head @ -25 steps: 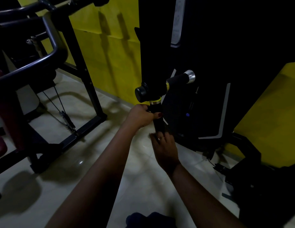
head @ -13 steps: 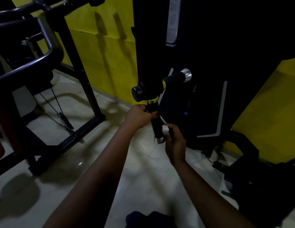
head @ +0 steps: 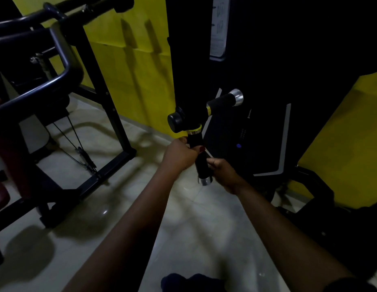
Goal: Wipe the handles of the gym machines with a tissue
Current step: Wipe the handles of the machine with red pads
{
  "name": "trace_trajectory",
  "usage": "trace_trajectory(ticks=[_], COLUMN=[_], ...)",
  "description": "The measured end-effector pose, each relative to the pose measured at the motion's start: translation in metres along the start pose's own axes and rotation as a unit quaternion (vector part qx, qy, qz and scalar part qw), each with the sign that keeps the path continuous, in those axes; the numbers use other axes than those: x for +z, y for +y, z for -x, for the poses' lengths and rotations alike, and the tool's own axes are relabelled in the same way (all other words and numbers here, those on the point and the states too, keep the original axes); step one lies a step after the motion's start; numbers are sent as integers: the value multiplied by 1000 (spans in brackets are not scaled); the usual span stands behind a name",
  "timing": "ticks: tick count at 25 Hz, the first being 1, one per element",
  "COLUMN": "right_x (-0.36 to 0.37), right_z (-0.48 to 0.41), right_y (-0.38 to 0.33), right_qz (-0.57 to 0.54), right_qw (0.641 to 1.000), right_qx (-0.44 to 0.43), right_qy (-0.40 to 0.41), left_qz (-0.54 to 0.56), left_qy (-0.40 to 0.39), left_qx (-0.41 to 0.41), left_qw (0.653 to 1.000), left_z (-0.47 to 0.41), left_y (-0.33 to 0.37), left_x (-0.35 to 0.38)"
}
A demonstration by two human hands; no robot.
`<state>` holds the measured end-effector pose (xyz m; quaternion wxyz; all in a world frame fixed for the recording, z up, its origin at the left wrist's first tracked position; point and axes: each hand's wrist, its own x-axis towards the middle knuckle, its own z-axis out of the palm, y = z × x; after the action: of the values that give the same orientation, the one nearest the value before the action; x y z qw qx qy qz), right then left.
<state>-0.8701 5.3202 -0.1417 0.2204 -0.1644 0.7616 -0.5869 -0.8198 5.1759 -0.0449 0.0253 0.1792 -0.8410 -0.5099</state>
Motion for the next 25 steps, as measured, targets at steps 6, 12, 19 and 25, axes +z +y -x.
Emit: trace_trajectory(ticks=[6, 12, 19, 25], right_x=[49, 55, 68, 27], right_z=[66, 54, 54, 10], right_y=[28, 27, 27, 7], right_qz=[133, 135, 50, -453], right_qw=[896, 881, 883, 867], right_qx=[-173, -217, -108, 189], right_qy=[388, 399, 455, 89], left_qz=[12, 10, -34, -109], left_qy=[-33, -61, -40, -53], left_qx=[-26, -45, -32, -32], left_qw=[999, 997, 998, 992], left_z=[30, 15, 3, -1], left_y=[-38, -36, -32, -24], left_x=[42, 34, 28, 24])
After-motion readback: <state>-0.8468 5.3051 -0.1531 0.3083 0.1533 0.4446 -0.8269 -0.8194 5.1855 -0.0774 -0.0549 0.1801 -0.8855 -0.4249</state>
